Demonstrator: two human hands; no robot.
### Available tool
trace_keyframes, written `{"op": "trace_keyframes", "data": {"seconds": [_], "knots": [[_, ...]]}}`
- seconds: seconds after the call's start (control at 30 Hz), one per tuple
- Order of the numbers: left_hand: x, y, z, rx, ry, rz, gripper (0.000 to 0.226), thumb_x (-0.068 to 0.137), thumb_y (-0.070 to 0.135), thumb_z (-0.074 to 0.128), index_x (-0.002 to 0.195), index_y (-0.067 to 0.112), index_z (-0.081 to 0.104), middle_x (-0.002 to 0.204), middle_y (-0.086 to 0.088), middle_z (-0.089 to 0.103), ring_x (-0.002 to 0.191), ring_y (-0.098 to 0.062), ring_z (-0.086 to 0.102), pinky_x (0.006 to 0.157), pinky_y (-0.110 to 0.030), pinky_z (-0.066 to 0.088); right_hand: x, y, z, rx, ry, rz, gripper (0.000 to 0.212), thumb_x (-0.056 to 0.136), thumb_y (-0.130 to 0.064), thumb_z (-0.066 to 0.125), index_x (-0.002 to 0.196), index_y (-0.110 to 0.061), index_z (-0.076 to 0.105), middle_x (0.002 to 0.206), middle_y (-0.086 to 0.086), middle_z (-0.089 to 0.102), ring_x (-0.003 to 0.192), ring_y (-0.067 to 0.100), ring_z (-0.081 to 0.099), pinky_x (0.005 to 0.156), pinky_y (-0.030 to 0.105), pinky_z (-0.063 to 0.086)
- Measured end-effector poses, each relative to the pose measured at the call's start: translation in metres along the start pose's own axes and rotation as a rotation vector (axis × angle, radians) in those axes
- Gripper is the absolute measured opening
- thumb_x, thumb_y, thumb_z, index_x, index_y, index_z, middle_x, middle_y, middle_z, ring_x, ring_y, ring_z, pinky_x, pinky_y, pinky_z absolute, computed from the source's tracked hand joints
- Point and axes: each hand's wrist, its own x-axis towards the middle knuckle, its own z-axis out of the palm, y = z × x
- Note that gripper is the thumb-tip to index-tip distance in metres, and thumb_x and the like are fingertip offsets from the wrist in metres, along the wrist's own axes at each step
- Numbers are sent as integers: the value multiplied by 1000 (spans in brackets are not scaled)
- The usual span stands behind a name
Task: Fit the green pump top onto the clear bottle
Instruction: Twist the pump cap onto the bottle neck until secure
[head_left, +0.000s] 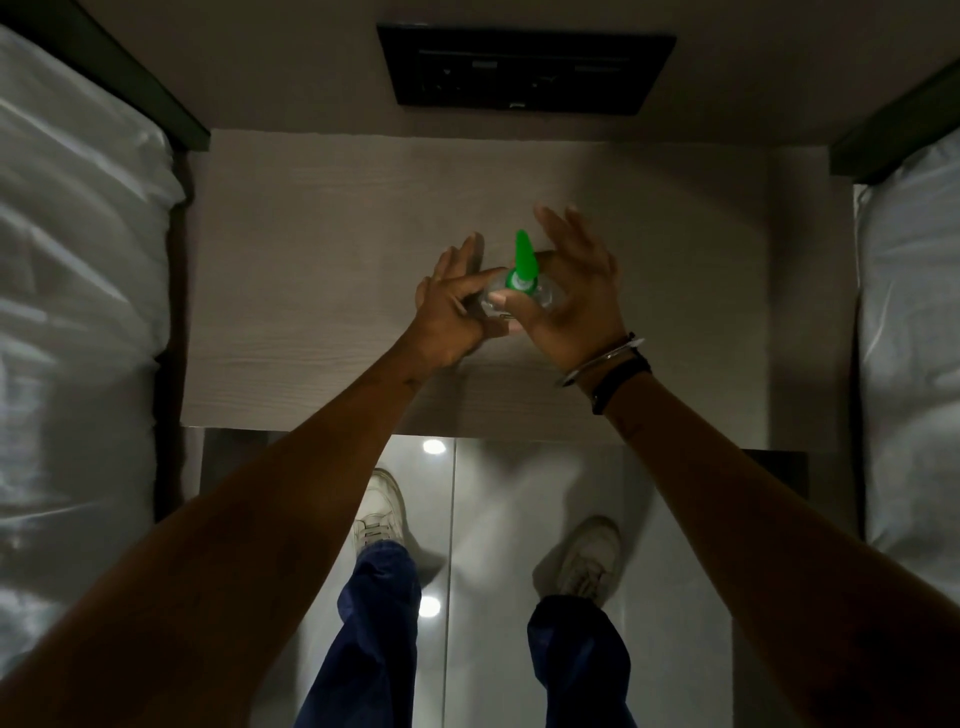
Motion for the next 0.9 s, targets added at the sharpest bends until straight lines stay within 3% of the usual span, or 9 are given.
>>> {"op": "trace_keyframes", "data": {"seconds": [0.1,0.17,0.23,0.37,0.43,0.53,0.73,0.9], "knots": [[0,8,-3,35,-34,-59,65,68,37,80,124,41,48,160,-10,14,149,-33,0,119,-59,-3,4,-3,3,-146,69,19,53,59,-60,72,82,-12,68,137,7,55,133,30,41,99,54,36],[-2,10,-4,75,-29,-85,62,74,29,77,129,33,49,161,-8,10,149,-31,-3,117,-55,-6,4,-1,6,-115,5,29,65,60,-66,69,99,-14,66,146,9,43,137,30,34,105,52,30],[-5,12,-4,35,-6,-74,63,74,24,77,130,27,49,161,-11,11,149,-31,-3,117,-53,-9,0,3,7,-15,-80,6,64,68,-55,72,118,-17,60,152,13,33,139,32,29,111,55,25],[-8,15,-6,39,0,-34,67,70,24,80,130,28,50,160,-11,13,149,-33,-4,116,-53,-11,-7,14,6,9,-45,-94,39,74,-36,61,106,-16,67,143,15,46,133,39,38,98,63,36],[-8,16,-6,58,4,-24,66,70,25,80,129,26,52,160,-11,13,149,-34,-4,116,-54,-11,-4,12,7,-15,-18,-90,30,71,-33,67,97,-19,67,140,10,51,134,37,37,97,62,36],[-8,14,-7,52,15,-24,65,70,26,80,128,27,53,160,-9,13,149,-32,-4,115,-53,-11,-2,11,7,-4,-14,-68,31,66,-34,77,93,-22,69,137,4,55,135,33,35,99,58,33],[-11,16,-7,22,14,-39,67,67,30,82,127,30,53,161,-7,13,149,-30,-4,115,-54,-10,0,18,2,20,-101,-54,48,69,-53,60,98,-16,70,142,12,48,134,39,35,102,64,31],[-11,15,-9,17,39,-52,66,70,28,80,129,28,52,161,-7,13,149,-30,-3,116,-55,-8,0,11,1,-9,-46,-81,40,74,-50,57,94,-18,72,137,6,55,134,37,35,101,61,31]]}}
